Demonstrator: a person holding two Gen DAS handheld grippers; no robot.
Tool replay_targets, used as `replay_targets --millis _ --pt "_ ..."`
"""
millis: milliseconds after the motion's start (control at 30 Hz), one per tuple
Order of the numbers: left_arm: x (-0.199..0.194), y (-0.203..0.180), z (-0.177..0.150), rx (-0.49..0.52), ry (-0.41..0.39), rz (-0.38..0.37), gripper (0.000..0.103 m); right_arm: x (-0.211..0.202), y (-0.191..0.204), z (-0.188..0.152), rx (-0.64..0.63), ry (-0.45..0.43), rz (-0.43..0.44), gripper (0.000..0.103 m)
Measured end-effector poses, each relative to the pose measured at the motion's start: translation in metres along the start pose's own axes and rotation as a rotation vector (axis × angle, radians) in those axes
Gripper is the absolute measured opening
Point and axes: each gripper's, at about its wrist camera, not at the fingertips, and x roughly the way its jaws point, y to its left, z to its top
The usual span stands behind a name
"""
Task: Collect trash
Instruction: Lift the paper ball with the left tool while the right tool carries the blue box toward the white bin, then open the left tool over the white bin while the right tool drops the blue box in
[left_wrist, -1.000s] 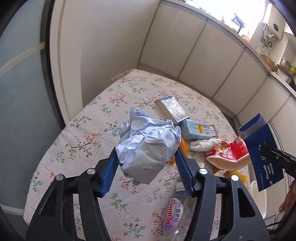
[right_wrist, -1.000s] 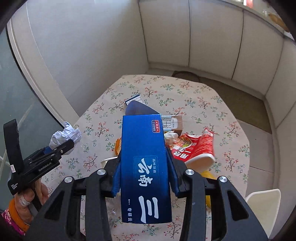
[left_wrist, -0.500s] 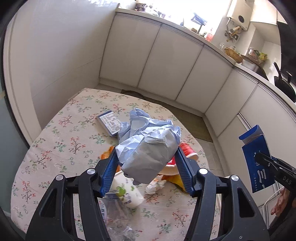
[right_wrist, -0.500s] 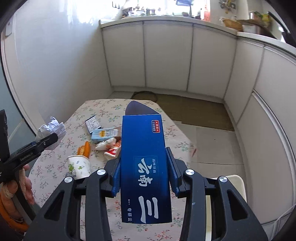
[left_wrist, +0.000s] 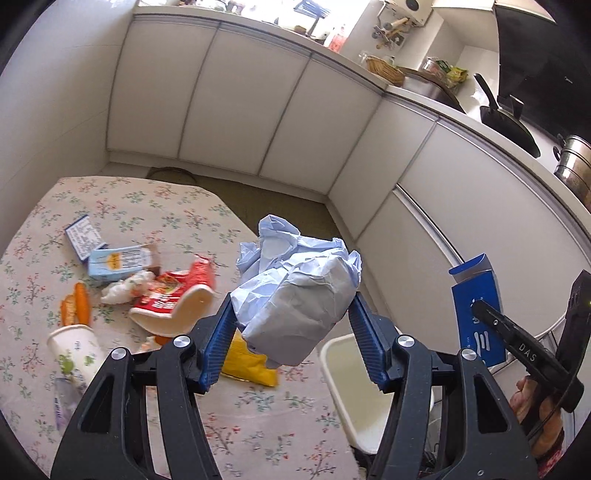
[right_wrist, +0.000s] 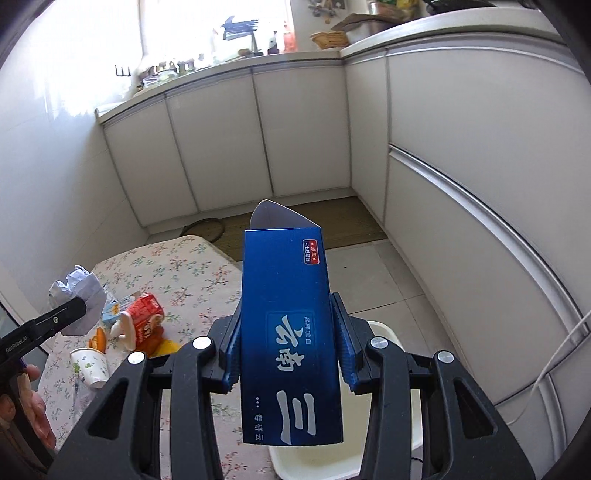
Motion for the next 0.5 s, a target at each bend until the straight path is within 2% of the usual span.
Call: replay_targets --millis 333,500 --pt "0.094 -0.083 -0.028 0.031 0.195 -0.173 0.058 0.002 -0.065 -0.005 0.169 0.002 -0.077 0.042" --pt "0.135 -0.111 -0.036 -0.014 0.285 -0.258 0.07 0.002 -0.095 -0.004 0.256 0.0 -0.097 0.042"
